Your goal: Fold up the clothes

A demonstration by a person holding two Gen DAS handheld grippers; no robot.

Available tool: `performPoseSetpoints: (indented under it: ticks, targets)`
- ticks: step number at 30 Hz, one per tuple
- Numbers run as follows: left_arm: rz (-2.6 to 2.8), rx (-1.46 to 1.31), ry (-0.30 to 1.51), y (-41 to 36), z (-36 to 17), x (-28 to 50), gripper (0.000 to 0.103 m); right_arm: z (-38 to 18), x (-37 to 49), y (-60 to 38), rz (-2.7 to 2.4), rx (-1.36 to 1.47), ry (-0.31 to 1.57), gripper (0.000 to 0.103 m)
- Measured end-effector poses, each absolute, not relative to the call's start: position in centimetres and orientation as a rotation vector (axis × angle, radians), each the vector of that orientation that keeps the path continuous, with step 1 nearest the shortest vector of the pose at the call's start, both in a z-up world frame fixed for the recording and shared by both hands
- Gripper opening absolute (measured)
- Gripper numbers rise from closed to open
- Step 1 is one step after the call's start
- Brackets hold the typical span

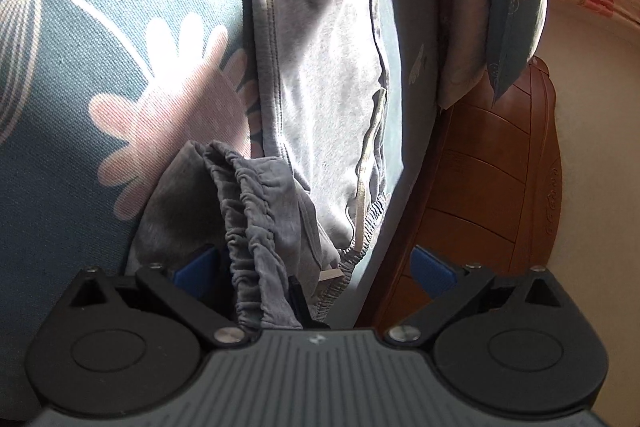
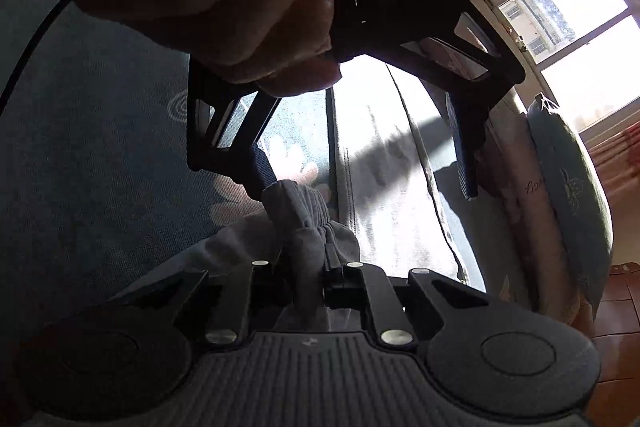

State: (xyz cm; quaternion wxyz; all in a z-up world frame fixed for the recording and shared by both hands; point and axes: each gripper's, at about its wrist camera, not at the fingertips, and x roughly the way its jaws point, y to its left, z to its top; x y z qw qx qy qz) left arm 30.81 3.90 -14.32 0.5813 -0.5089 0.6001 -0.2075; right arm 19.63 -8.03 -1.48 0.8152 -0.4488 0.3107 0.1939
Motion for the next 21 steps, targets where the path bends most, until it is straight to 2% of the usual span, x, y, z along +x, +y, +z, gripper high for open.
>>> performPoseSetpoints:
  ticks: [2,3,10,11,12,14,16,18,21]
  targets:
    - [-0.487,-1.221,1.443,3.6,-15.3,30.3,0.079,-0.9,19.7,-8.3,0.398,-0.904,0.677,0.014]
    - [-0.5,-1.269,1.457,3.5,-15.9,29.9,0.077,-0.6,19.8,-8.5,0.399,-0.874,0.688,0.014]
    - [-0.561,-1.383,1.431,1.7,-16.7,29.5,0.075,-0.3,19.2,-8.5,0.423,-0.852,0.682,0.014]
    - [-0.561,-1.377,1.449,1.5,-16.9,29.5,0.068,-0.3,19.1,-8.4,0.42,-0.85,0.683,0.014]
    - [-0.562,-1.371,1.466,1.2,-17.2,29.4,0.055,-0.3,19.1,-8.4,0.42,-0.846,0.687,0.014]
    - [-0.566,-1.335,1.476,1.1,-17.1,29.3,0.045,-0.3,19.1,-8.3,0.413,-0.841,0.689,0.015]
    - [-0.567,-1.33,1.476,1.4,-17.1,29.2,0.044,-0.1,18.9,-8.6,0.399,-0.827,0.693,0.019]
    - [-0.558,-1.332,1.482,1.8,-17.2,29.0,0.044,0.0,18.5,-9.1,0.392,-0.808,0.694,0.036]
    - [-0.539,-1.285,1.5,1.9,-17.2,29.1,0.044,0.1,17.6,-10.5,0.378,-0.786,0.708,0.04]
